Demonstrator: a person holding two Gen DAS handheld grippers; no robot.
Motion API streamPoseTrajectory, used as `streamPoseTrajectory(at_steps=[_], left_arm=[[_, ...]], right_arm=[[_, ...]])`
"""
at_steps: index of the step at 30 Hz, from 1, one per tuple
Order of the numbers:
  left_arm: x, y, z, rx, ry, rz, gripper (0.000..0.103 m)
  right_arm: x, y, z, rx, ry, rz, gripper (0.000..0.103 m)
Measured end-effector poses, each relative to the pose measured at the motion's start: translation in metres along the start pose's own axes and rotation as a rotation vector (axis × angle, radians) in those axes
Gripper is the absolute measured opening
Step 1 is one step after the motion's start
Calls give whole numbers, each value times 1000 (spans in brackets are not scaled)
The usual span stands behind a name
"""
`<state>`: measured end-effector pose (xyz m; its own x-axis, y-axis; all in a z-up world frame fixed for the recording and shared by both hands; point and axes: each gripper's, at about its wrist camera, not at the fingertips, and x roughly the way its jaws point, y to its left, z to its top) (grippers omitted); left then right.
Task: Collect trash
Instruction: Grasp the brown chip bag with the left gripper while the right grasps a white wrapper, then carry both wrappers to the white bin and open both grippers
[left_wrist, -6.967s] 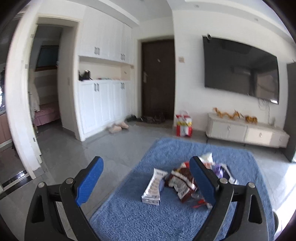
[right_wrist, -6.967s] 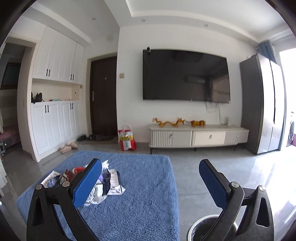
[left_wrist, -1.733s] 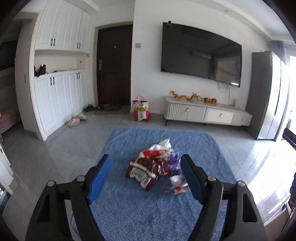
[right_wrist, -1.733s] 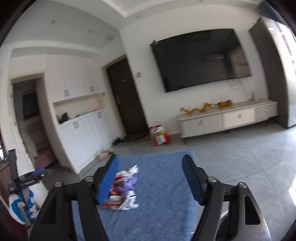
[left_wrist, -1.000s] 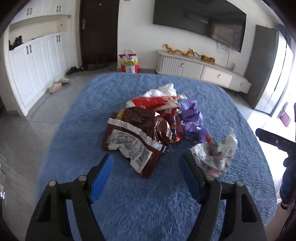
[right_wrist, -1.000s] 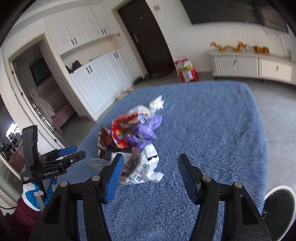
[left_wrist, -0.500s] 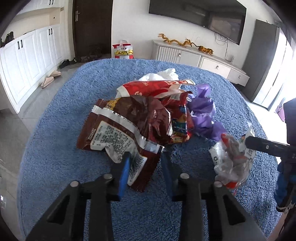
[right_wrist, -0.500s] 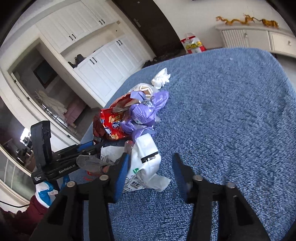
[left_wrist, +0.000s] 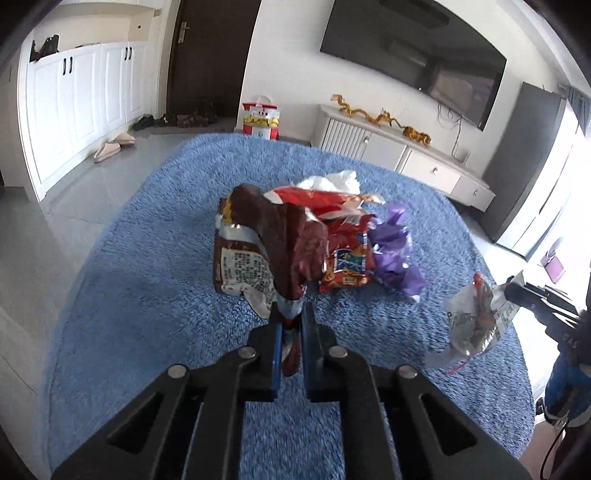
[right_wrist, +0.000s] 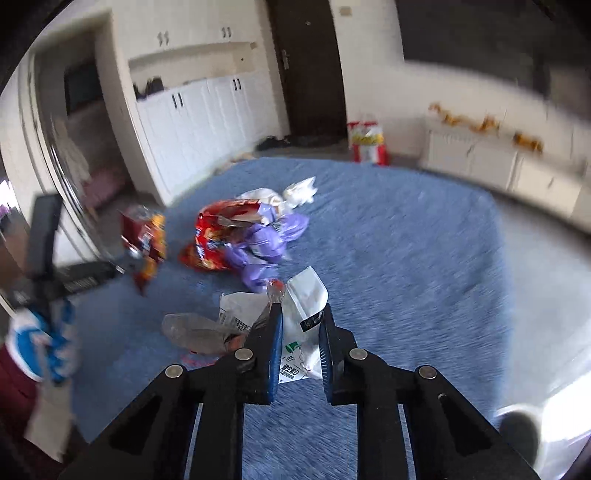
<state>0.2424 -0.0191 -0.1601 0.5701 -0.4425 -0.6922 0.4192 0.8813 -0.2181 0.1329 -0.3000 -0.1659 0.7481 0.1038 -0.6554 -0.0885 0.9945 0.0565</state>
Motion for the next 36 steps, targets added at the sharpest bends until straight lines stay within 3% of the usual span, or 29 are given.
streamPoseTrajectory(at_steps=[5, 9, 19, 26, 36], left_arm=[[-29, -2, -5, -15, -52, -25, 8], [-51, 0, -8, -27, -90, -35, 8], [-95, -23, -5, 10, -144, -76, 8], [-90, -103, 2, 147, -102, -173, 8], [-33, -288, -15, 431, 88, -408, 8]], right_arm=[[-37, 22, 13, -77, -68, 11, 17], [-40, 24, 16, -125, -44, -163, 17], [-92, -14, 2, 19, -132, -196, 17], [-147, -81, -34, 161, -206, -294, 17], [-193, -183, -128, 403, -202, -462, 17]])
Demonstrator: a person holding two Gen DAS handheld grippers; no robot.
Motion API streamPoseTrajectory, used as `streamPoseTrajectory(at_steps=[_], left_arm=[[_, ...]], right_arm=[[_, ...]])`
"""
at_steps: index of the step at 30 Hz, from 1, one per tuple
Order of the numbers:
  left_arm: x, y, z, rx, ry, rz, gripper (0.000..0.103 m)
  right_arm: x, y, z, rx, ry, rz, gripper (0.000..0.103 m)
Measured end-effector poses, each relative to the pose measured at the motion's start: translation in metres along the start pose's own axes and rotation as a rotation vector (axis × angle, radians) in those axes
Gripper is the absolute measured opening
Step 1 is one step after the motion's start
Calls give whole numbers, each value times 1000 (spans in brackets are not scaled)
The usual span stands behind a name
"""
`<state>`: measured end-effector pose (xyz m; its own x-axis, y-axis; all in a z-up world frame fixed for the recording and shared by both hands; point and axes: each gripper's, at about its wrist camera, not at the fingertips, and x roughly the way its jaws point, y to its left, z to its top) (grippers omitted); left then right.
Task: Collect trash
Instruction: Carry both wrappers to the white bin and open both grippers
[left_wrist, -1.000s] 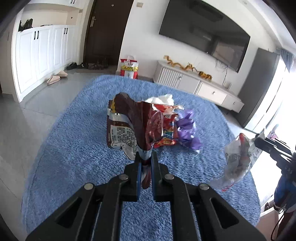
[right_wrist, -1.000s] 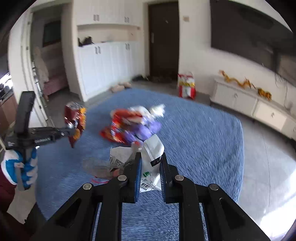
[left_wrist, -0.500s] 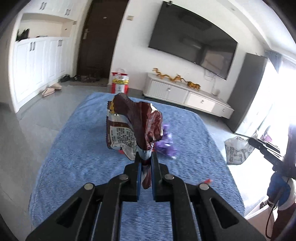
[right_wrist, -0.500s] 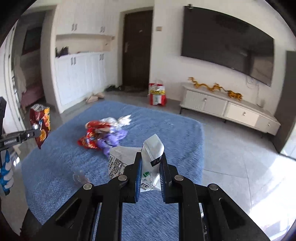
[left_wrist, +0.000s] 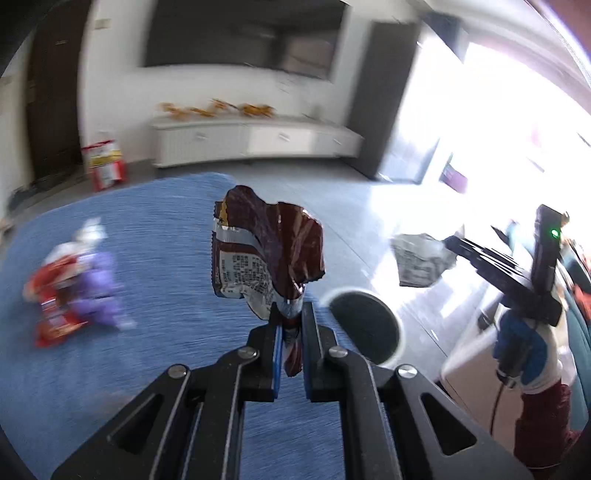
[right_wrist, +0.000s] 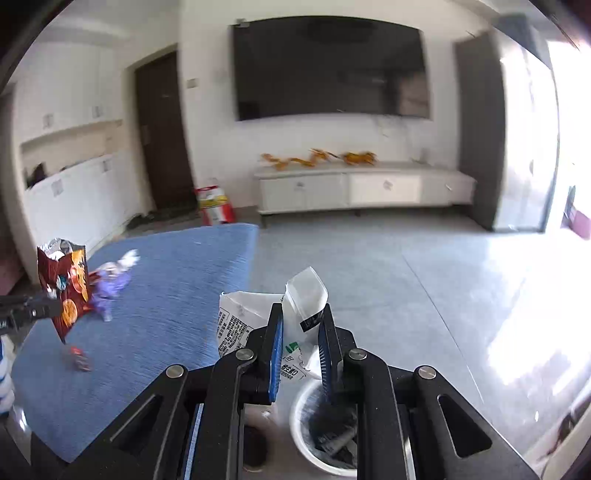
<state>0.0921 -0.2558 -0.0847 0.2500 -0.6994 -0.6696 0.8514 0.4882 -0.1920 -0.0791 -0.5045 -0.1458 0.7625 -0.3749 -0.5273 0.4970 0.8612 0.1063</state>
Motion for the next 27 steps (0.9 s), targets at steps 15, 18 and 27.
streamPoseTrajectory(at_steps=[15, 18, 27], left_arm=[[184, -111, 23, 74, 300, -228, 8], [215, -115, 24, 53, 343, -244, 10], [245, -111, 20, -3, 370, -279, 42]], right_arm=[[68, -103, -64, 144, 194, -137, 19], [88, -108, -72, 145, 231, -146, 20], [131, -117, -90, 165, 307, -151, 42]])
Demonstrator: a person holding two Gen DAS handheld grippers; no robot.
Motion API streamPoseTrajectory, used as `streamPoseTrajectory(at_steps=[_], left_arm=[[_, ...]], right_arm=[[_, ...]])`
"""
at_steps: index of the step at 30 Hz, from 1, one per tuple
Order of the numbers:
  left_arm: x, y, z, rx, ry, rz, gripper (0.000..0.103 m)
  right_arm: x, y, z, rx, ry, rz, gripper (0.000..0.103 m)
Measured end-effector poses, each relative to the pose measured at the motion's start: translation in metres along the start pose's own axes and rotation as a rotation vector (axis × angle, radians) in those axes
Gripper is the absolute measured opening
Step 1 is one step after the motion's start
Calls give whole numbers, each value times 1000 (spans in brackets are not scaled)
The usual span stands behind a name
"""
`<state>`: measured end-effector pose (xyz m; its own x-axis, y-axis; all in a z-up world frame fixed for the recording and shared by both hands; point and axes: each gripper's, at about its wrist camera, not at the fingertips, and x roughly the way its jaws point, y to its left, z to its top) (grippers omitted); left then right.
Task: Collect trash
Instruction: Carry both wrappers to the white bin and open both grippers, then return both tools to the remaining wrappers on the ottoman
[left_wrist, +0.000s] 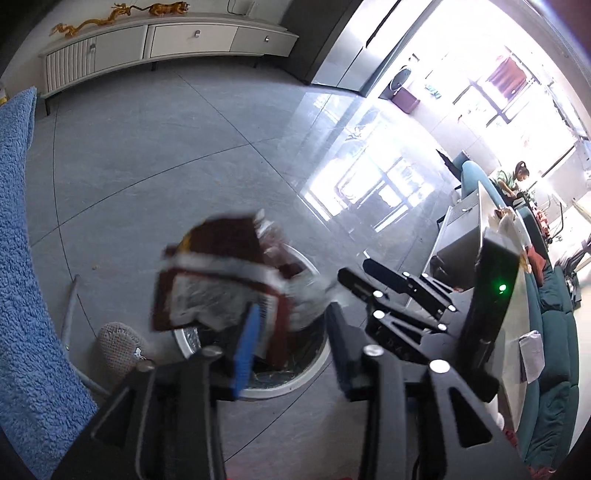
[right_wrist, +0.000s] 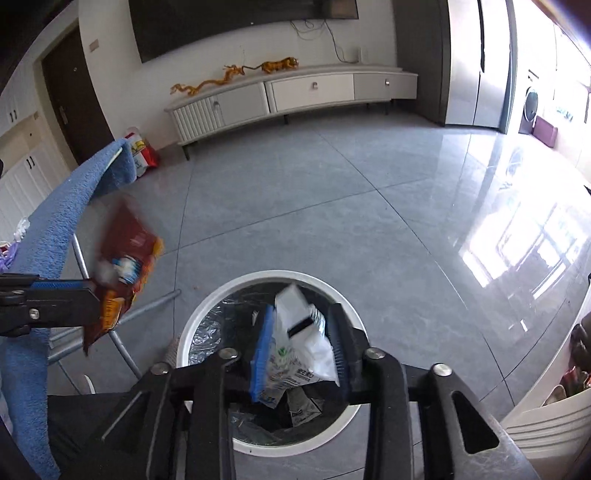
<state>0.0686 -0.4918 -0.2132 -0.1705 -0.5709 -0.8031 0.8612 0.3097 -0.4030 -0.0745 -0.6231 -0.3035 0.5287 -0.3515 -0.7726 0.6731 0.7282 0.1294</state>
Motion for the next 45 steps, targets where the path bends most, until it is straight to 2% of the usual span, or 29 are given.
streamPoseTrajectory(at_steps=[4, 9, 14, 18, 21, 22, 25, 30, 38, 45], left_arm=[[-7, 3, 2, -10, -21, -14, 43], [-39, 4, 1, -13, -76, -25, 43], [-93, 3, -6, 1, -165, -5, 43], [-139, 5, -19, -1, -246, 43, 43], [-180, 7, -36, 5, -329, 132, 45], [-192, 8, -42, 4, -353, 175, 51], [-236, 17, -68, -25, -445, 305, 62], [-298, 44, -112, -123, -548, 520, 64], [-380, 74, -192, -263, -670, 836, 69], [-424, 86, -256, -359, -742, 984, 69]], right_arm=[[-2, -1, -2, 11, 1, -13, 46], [-23, 0, 3, 11, -28, -23, 46], [-54, 16, 11, -14, -84, -15, 46], [-85, 35, 19, -48, -135, 11, 47], [-111, 52, 26, -78, -184, 40, 50], [-117, 57, 29, -86, -197, 47, 51], [-149, 81, 37, -122, -257, 84, 56], [-184, 124, 42, -201, -317, 149, 63], [-223, 209, 32, -345, -367, 286, 65], [-241, 266, 22, -443, -374, 375, 66]])
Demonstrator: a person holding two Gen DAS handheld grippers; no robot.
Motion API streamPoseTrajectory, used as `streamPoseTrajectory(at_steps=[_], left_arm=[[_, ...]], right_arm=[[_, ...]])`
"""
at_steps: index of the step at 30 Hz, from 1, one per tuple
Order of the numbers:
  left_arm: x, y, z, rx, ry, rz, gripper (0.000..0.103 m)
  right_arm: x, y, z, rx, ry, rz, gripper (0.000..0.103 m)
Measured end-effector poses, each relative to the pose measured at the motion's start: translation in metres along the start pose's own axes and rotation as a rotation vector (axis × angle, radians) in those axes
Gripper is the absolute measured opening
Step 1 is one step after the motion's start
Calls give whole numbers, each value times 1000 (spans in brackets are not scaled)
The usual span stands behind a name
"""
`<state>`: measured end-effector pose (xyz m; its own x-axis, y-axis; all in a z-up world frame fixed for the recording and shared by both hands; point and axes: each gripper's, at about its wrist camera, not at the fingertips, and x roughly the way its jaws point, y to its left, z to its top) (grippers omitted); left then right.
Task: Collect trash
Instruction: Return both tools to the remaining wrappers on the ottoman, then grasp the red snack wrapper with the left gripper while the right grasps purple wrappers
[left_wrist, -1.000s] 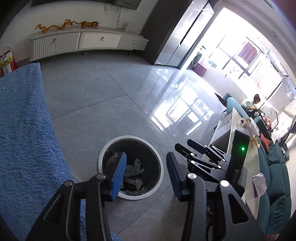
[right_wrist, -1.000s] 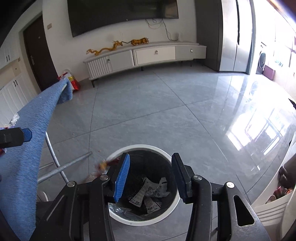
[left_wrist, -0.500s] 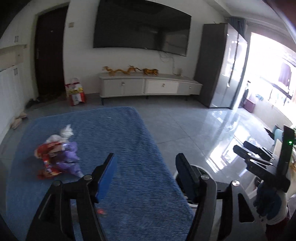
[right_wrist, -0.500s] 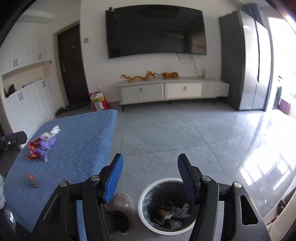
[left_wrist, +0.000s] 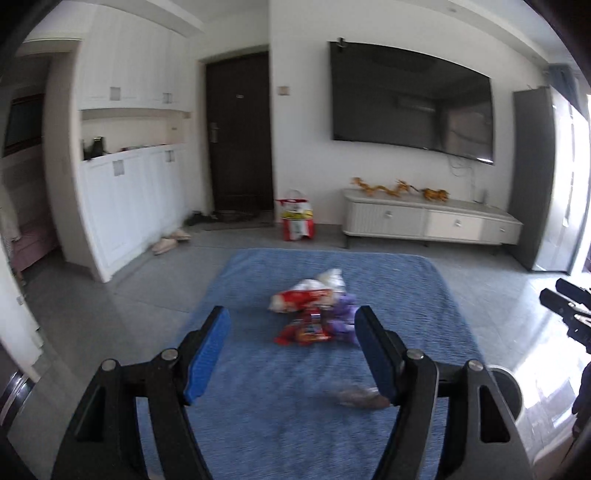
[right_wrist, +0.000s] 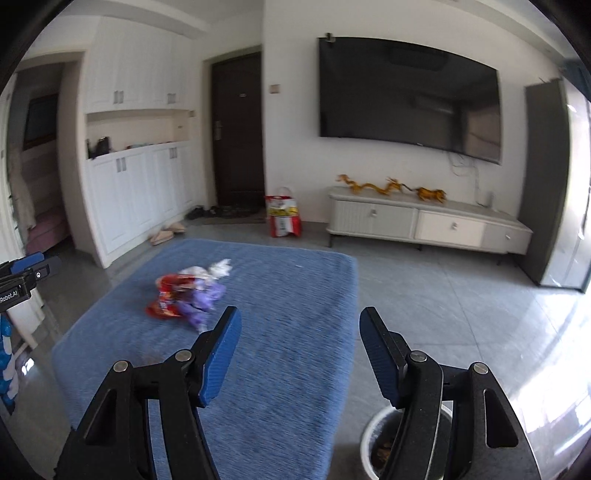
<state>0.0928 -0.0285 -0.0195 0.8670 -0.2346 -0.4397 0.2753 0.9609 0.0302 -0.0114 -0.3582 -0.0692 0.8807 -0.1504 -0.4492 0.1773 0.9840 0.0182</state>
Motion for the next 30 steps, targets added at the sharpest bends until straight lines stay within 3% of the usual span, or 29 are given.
streamPoseTrajectory(at_steps=[12, 21, 25, 30], left_arm=[[-5, 81, -20, -114, -8, 113, 69], [48, 109, -35, -143, 89, 129, 69], [84, 104, -42, -123, 166, 66, 69], [139, 80, -45, -77, 259, -131, 69]], right_arm=[[31, 69, 29, -111, 29, 47, 67], [96, 96, 41, -151, 96, 113, 67], [138, 103, 38, -148, 147, 156, 67], [188, 110, 29, -149, 213, 207, 67]])
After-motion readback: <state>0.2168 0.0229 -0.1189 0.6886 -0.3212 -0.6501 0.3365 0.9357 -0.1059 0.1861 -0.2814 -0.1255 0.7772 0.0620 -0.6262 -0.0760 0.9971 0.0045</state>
